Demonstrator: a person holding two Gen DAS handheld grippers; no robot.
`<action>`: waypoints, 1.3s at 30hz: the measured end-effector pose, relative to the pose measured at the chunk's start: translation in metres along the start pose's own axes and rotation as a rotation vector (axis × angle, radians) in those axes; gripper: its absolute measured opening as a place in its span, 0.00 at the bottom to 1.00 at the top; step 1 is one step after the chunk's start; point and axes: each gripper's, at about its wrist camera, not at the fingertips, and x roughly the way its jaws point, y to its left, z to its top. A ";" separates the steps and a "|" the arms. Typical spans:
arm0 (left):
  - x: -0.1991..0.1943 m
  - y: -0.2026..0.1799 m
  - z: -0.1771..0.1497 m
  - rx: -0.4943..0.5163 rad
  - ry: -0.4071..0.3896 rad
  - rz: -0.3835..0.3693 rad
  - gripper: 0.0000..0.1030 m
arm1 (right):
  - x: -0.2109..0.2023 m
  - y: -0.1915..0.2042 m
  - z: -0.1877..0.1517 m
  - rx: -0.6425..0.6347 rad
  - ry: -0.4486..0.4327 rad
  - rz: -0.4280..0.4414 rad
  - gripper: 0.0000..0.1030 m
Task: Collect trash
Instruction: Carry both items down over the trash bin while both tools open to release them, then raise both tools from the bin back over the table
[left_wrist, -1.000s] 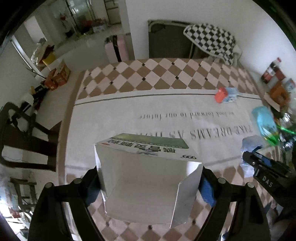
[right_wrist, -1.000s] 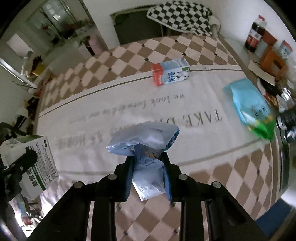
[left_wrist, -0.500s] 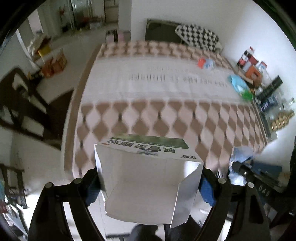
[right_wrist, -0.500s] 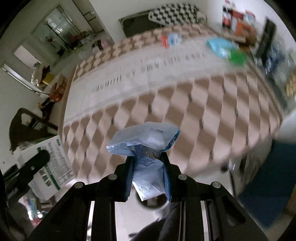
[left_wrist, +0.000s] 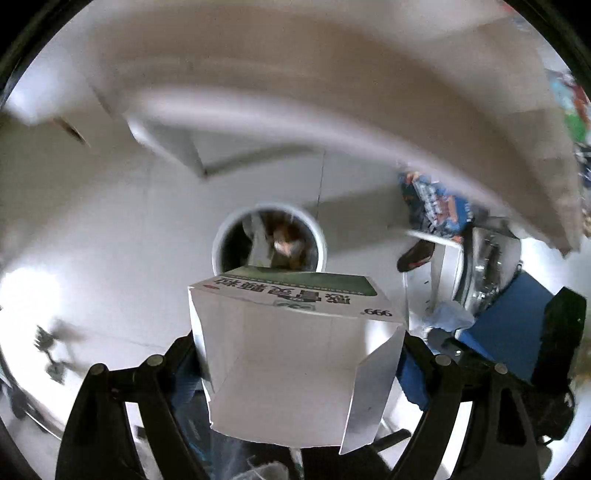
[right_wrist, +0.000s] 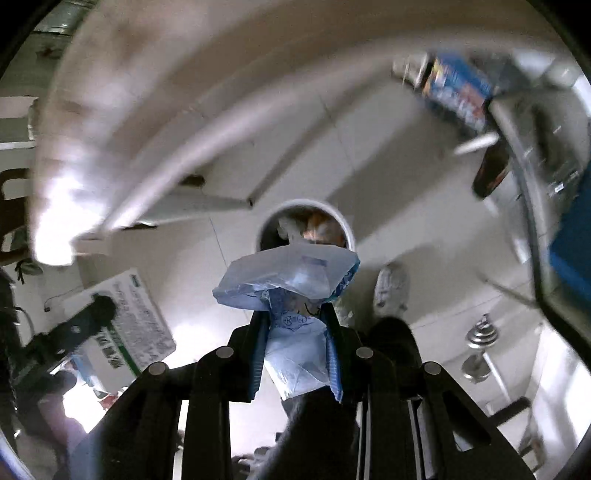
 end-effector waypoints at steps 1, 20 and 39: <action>0.026 0.009 0.004 -0.014 0.019 -0.010 0.85 | 0.021 -0.005 0.003 0.003 0.016 0.003 0.28; 0.173 0.098 0.006 -0.084 0.007 0.144 0.93 | 0.297 -0.057 0.031 0.020 0.183 0.054 0.86; 0.135 0.052 -0.025 0.019 -0.077 0.291 0.92 | 0.224 -0.028 0.022 -0.235 0.015 -0.318 0.97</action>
